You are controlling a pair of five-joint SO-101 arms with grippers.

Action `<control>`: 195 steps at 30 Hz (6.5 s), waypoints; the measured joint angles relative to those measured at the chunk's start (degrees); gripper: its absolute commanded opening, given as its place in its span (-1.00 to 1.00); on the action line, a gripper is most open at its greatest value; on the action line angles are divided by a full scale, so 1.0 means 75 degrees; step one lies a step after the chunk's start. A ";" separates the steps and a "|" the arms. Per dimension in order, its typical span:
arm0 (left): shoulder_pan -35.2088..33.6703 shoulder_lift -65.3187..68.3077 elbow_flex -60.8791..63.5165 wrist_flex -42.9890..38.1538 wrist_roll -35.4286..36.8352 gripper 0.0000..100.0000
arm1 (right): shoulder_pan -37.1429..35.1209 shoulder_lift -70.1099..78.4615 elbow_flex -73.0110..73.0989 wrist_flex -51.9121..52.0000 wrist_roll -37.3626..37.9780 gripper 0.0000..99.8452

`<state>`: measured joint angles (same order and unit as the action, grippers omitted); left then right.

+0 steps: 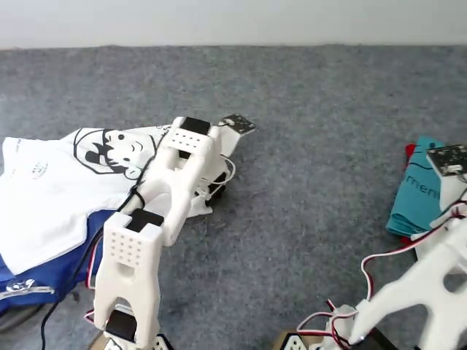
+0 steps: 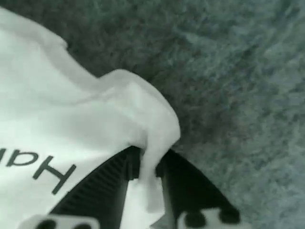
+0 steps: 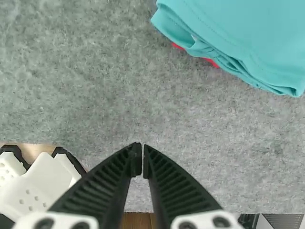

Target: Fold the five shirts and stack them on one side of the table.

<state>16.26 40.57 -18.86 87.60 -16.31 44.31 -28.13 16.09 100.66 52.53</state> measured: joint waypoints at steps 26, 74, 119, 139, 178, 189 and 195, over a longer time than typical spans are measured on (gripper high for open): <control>0.3634 -0.0316 -0.5357 0.0340 0.0985 -0.71 | 0.0000 0.0000 0.0023 0.0000 0.0000 -0.97; -0.6951 -0.7045 0.8322 -0.3423 -0.0949 -0.97 | 0.0000 0.0000 0.0023 0.0000 0.0012 -0.96; -0.4759 -0.6072 0.5497 -0.1348 -0.0316 -0.96 | -0.0574 0.0000 0.0047 0.0000 0.0000 -0.96; -0.8944 -0.2309 0.2825 -0.2145 -0.1254 -0.97 | -0.0574 0.0000 0.0258 -0.0035 0.0000 -0.96; -0.2954 -0.7783 0.7361 -0.0598 -0.1782 -0.52 | -0.0563 0.0000 0.0445 -0.0070 0.0000 -0.96; -0.2895 -0.5685 0.7361 -0.2040 -0.2579 -0.52 | -0.0563 0.0000 0.0445 -0.0070 0.0000 -0.96; -0.2895 -0.4442 0.6564 -0.1852 -0.3071 -0.52 | -0.0563 0.0000 0.0445 -0.0070 0.0000 -0.96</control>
<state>-5.45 7.25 30.37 73.71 -39.34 40.09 -28.13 19.43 100.13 52.53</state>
